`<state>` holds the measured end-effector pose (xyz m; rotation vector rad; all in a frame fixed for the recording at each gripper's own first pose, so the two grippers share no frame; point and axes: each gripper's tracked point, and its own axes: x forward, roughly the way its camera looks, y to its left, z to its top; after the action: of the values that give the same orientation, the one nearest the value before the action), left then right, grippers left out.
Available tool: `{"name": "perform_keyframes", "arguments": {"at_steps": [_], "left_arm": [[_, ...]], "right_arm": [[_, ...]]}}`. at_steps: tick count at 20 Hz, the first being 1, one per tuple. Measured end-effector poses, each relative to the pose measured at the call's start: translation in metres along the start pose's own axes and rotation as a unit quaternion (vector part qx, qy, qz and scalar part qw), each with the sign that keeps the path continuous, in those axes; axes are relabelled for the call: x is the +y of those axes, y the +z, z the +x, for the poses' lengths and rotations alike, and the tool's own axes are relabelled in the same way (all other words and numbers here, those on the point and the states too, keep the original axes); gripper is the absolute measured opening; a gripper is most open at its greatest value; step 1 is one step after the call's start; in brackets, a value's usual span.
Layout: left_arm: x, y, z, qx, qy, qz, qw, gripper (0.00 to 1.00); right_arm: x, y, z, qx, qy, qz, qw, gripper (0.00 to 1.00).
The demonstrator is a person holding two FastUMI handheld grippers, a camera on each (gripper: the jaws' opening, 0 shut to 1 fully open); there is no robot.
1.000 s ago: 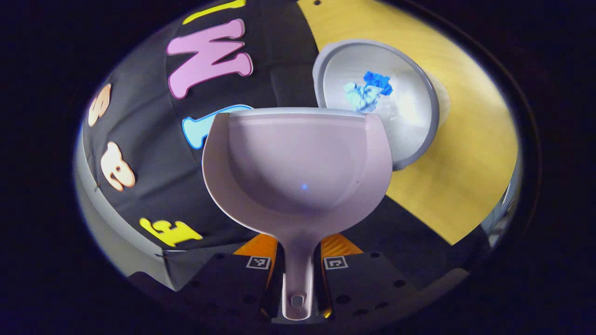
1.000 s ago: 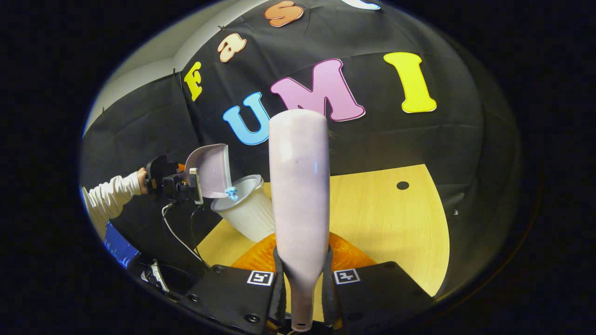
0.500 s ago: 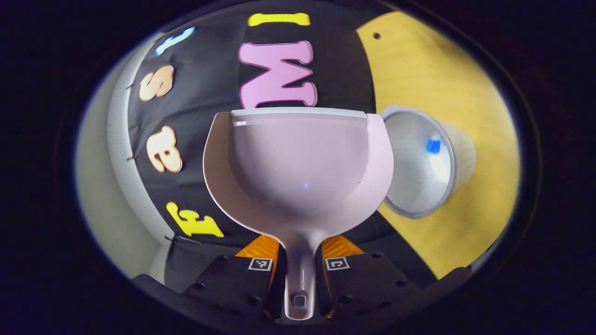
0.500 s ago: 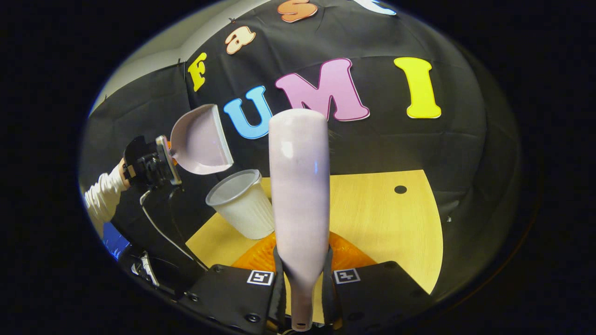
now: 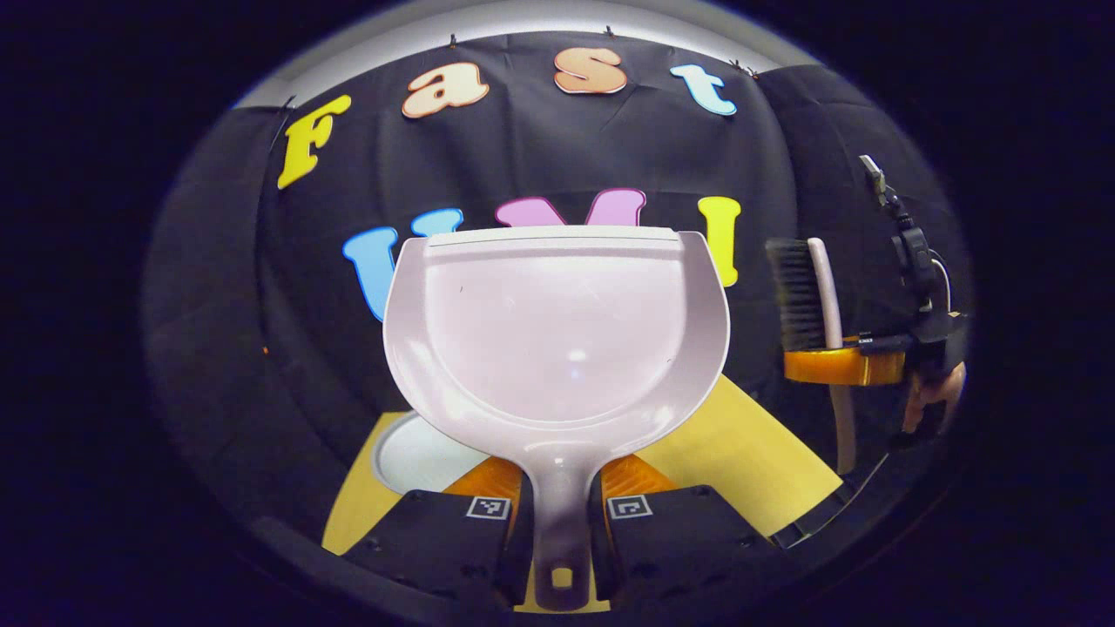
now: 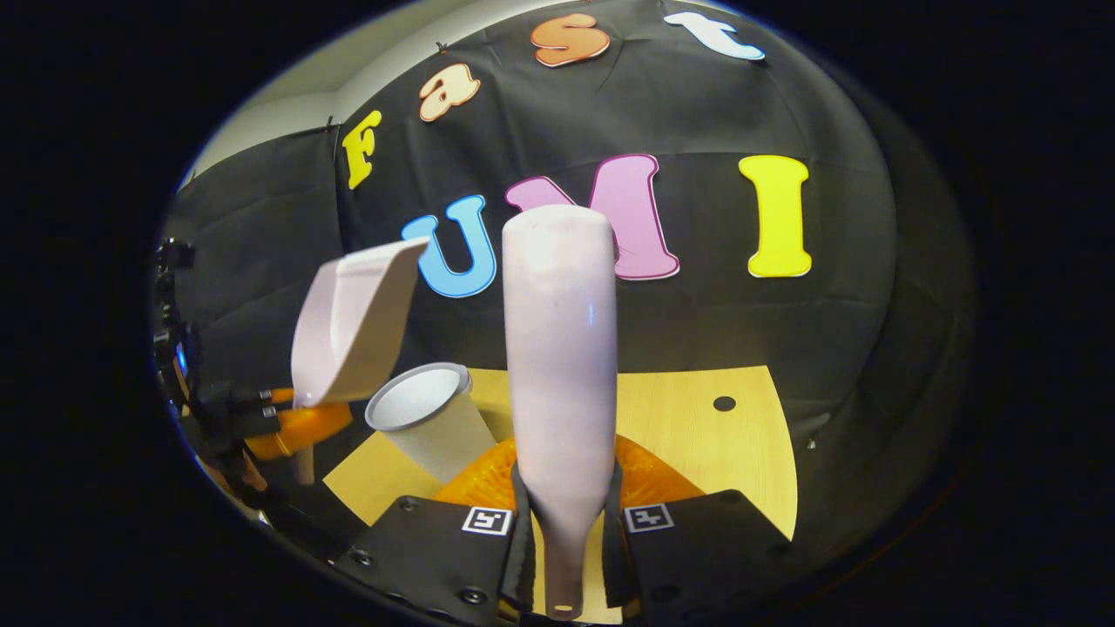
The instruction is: Pick up the small broom and dustpan from the desktop, sweep the trash into the dustpan with the broom, and then empty the trash into the garbage bin.
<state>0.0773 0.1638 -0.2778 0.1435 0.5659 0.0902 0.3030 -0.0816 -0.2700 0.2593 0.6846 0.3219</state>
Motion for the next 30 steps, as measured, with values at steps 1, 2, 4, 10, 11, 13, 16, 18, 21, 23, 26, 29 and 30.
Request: {"name": "perform_keyframes", "arguments": {"at_steps": [1,2,4,10,11,13,16,18,21,23,26,29,30], "left_arm": [[-0.013,-0.019,0.006,0.029,-0.021,-0.023,0.999,0.24],[-0.027,-0.04,0.01,0.06,-0.036,-0.044,0.997,0.24],[-0.036,-0.078,0.017,0.139,-0.04,-0.059,0.988,0.24],[-0.041,-0.104,0.012,0.289,-0.037,-0.068,0.954,0.25],[-0.038,-0.102,0.007,0.313,-0.03,-0.065,0.947,0.24],[-0.039,-0.089,-0.001,0.352,-0.02,-0.054,0.934,0.25],[-0.047,-0.059,-0.01,0.394,-0.023,-0.053,0.917,0.25],[-0.058,-0.028,-0.013,0.407,-0.028,-0.068,0.911,0.27],[-0.064,-0.002,-0.019,0.455,-0.028,-0.066,0.888,0.25],[-0.06,0.006,-0.017,0.479,-0.02,-0.078,0.874,0.25],[-0.064,0.007,-0.02,0.481,-0.014,-0.072,0.874,0.25],[-0.066,0.005,-0.02,0.491,-0.014,-0.07,0.868,0.25],[-0.066,0.004,-0.021,0.496,-0.013,-0.067,0.865,0.27]], "right_arm": [[-0.006,-0.011,0.005,0.016,-0.013,-0.003,1.0,0.33],[-0.012,-0.026,0.01,0.039,-0.025,0.001,0.999,0.32],[-0.022,-0.064,0.021,0.091,-0.048,0.023,0.994,0.32],[-0.054,-0.208,0.065,0.276,-0.104,0.062,0.953,0.33],[-0.058,-0.227,0.074,0.302,-0.116,0.06,0.944,0.33],[-0.057,-0.248,0.082,0.345,-0.129,0.065,0.927,0.33],[-0.055,-0.262,0.088,0.402,-0.141,0.072,0.902,0.34],[-0.059,-0.263,0.082,0.444,-0.142,0.079,0.881,0.33],[-0.076,-0.261,0.075,0.49,-0.153,0.066,0.856,0.33],[-0.088,-0.254,0.08,0.505,-0.164,0.066,0.845,0.34],[-0.093,-0.268,0.079,0.515,-0.177,0.075,0.836,0.33],[-0.091,-0.265,0.083,0.518,-0.172,0.081,0.834,0.34],[-0.09,-0.266,0.084,0.519,-0.172,0.083,0.833,0.35]]}}
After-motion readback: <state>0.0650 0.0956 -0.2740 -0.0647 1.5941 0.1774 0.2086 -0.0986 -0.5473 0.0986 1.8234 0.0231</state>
